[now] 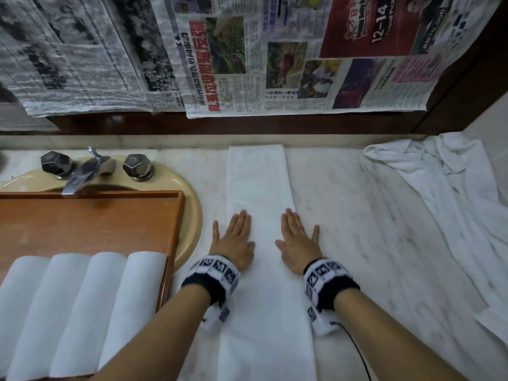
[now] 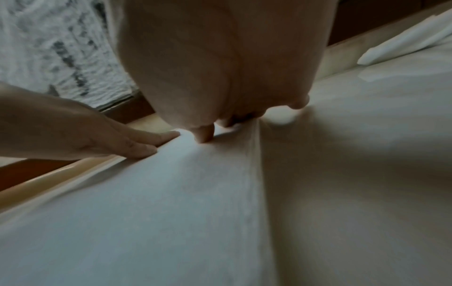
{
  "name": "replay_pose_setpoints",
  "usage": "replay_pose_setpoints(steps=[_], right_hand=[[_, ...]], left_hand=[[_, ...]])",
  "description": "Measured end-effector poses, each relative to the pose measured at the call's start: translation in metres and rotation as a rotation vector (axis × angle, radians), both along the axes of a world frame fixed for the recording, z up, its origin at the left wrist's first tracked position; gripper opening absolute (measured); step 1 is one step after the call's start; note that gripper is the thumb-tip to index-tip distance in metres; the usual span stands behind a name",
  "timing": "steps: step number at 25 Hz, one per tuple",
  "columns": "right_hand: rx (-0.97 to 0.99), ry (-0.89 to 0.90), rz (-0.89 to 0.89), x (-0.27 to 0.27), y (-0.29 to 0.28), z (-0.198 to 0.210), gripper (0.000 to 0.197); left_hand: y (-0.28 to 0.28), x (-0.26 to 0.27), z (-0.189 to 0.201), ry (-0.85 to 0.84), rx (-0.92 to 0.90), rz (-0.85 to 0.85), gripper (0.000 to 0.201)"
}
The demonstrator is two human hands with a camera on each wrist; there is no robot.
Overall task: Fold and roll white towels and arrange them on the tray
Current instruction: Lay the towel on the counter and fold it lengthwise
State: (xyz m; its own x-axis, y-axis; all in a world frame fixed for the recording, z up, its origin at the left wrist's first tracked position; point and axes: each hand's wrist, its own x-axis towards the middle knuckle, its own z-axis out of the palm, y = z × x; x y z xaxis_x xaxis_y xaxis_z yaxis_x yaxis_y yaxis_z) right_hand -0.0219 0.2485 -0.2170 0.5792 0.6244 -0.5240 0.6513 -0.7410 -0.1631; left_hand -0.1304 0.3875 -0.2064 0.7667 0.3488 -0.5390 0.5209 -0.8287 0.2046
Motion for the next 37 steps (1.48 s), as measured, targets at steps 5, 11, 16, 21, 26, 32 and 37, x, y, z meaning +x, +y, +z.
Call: replay_pose_setpoints(steps=[5,11,16,21,26,32,37], right_hand=[[-0.007,0.021,-0.019,0.055,0.039,-0.002,0.065],[0.082,-0.062,0.009,0.036,0.024,0.022,0.063],[-0.004,0.049,0.034,-0.043,-0.065,0.004,0.064],[0.037,-0.010,-0.075,-0.075,-0.093,0.011,0.066],[0.045,0.054,-0.086,-0.099,-0.118,-0.002,0.064],[0.064,0.016,0.191,-0.141,-0.125,0.005,0.064],[-0.023,0.022,-0.186,-0.105,-0.153,0.008,0.065]], left_hand=[[0.034,0.054,-0.009,0.000,0.028,-0.005,0.068],[0.032,0.069,0.023,-0.118,-0.004,0.103,0.060],[-0.047,-0.073,-0.009,-0.180,-0.072,0.028,0.058],[-0.069,-0.106,-0.004,-0.242,-0.083,0.232,0.059],[-0.081,-0.143,-0.020,-0.181,-0.037,0.133,0.057],[-0.125,-0.141,-0.008,-0.233,-0.086,-0.022,0.058],[-0.084,-0.167,-0.010,-0.111,0.041,0.291,0.058]])
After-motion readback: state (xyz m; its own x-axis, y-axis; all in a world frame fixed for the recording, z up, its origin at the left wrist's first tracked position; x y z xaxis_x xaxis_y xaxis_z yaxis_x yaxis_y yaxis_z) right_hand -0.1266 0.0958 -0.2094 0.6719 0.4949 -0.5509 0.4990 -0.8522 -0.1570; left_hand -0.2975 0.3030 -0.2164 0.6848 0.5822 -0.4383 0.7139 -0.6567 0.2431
